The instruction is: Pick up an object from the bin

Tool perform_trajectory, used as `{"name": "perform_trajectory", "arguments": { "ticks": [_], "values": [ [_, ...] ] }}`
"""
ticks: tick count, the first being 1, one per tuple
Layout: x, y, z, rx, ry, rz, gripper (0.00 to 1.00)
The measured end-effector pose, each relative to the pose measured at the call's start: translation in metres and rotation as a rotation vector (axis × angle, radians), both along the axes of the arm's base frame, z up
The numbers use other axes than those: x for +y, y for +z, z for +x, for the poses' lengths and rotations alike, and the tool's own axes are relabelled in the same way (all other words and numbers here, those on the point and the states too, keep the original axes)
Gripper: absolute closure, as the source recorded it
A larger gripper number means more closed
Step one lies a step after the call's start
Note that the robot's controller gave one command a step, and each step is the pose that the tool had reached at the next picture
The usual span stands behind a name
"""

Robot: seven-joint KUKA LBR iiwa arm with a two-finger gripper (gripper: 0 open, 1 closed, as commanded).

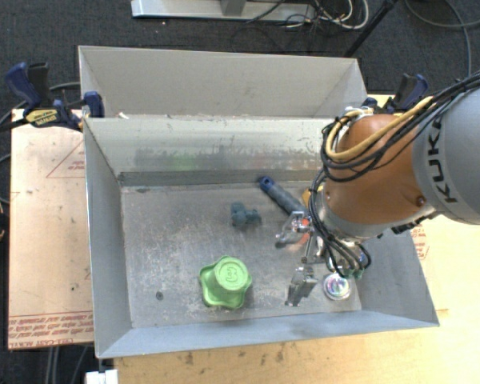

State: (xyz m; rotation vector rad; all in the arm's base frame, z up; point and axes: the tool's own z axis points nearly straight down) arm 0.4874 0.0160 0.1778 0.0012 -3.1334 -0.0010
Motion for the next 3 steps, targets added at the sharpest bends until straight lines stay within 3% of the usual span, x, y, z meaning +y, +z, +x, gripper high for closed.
{"name": "perform_trajectory", "arguments": {
  "ticks": [1, 2, 3],
  "values": [
    [0.108, -0.086, 0.021, -0.004, 0.197, 0.003, 0.0],
    [0.051, -0.103, 0.033, -0.015, 0.156, 0.008, 0.0],
    [0.034, -0.099, 0.112, -0.016, 0.572, 0.002, 0.0]
  ]
}}
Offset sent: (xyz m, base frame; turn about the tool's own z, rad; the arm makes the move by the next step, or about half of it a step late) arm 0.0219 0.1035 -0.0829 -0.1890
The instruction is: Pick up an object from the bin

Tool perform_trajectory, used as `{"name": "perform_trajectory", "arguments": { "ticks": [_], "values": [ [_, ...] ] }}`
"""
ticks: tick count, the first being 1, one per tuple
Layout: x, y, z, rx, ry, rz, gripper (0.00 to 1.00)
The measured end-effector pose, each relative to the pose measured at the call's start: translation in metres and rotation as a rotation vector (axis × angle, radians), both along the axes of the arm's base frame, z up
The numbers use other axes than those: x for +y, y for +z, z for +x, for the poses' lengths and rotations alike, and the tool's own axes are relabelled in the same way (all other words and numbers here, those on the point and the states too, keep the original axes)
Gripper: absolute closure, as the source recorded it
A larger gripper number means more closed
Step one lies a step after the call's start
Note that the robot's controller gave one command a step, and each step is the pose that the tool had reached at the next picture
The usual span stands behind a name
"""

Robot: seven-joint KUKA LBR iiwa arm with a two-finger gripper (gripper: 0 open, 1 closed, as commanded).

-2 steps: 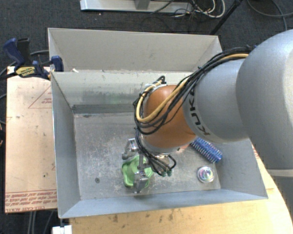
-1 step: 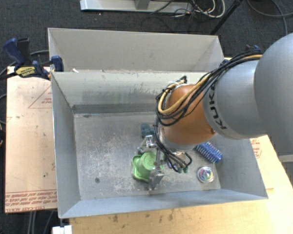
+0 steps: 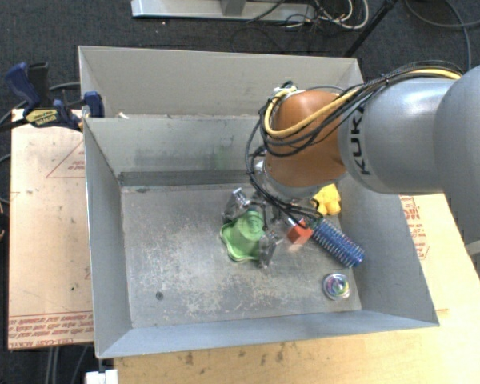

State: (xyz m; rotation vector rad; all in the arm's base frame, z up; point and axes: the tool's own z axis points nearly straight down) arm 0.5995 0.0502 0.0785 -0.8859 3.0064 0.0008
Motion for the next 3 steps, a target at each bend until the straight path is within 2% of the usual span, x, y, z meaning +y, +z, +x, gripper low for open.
{"name": "perform_trajectory", "arguments": {
  "ticks": [1, 2, 3],
  "values": [
    [0.001, 0.002, 0.0, -0.001, 0.0, 0.001, 1.0],
    [0.001, 0.002, 0.0, -0.001, 0.0, 0.001, 1.0],
    [0.009, 0.167, 0.003, -0.005, 0.063, -0.001, 1.0]
  ]
}}
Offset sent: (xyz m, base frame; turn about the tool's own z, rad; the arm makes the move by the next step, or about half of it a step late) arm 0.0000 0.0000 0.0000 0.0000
